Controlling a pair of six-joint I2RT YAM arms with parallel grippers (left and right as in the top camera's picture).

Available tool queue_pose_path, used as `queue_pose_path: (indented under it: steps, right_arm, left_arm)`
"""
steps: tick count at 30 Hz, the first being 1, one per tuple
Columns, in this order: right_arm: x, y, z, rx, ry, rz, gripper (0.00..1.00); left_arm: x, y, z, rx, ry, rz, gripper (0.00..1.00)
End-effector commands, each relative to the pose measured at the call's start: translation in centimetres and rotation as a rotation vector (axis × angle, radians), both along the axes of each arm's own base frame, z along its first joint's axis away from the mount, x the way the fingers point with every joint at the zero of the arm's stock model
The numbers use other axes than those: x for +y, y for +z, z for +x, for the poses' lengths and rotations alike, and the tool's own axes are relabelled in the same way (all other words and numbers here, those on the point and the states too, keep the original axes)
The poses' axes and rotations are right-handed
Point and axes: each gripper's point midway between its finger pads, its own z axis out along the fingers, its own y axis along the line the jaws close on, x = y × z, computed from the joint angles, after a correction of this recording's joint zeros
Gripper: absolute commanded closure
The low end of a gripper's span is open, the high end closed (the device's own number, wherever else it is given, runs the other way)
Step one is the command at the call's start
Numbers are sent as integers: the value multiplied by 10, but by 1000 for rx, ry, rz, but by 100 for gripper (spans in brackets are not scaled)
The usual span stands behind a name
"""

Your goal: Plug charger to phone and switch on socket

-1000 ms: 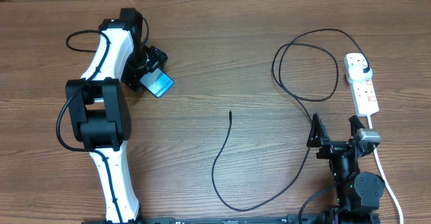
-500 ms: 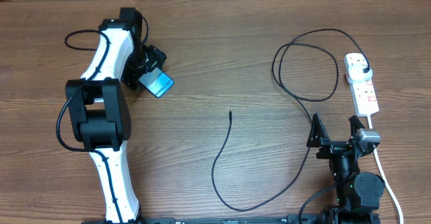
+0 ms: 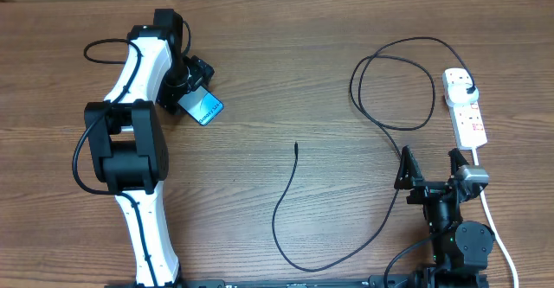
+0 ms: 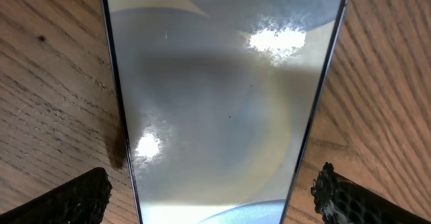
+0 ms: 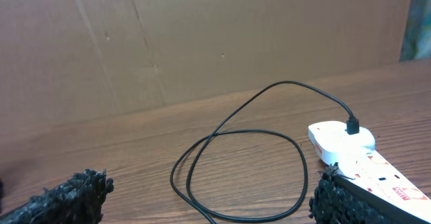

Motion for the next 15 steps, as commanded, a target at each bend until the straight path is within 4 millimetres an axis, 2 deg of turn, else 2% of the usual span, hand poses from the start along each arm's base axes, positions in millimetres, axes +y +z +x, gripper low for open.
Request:
queue_pose_path:
  steps: [1, 6, 15]
  right_arm:
    - [1, -2, 0, -3, 1, -4, 0]
    - [1, -2, 0, -3, 1, -4, 0]
    - [1, -2, 0, -3, 1, -4, 0]
  left_arm:
    - [2, -11, -6, 30, -14, 8, 0]
    - [-1, -24, -10, 61, -15, -10, 0]
    - [-2, -29, -13, 81, -8, -16, 0]
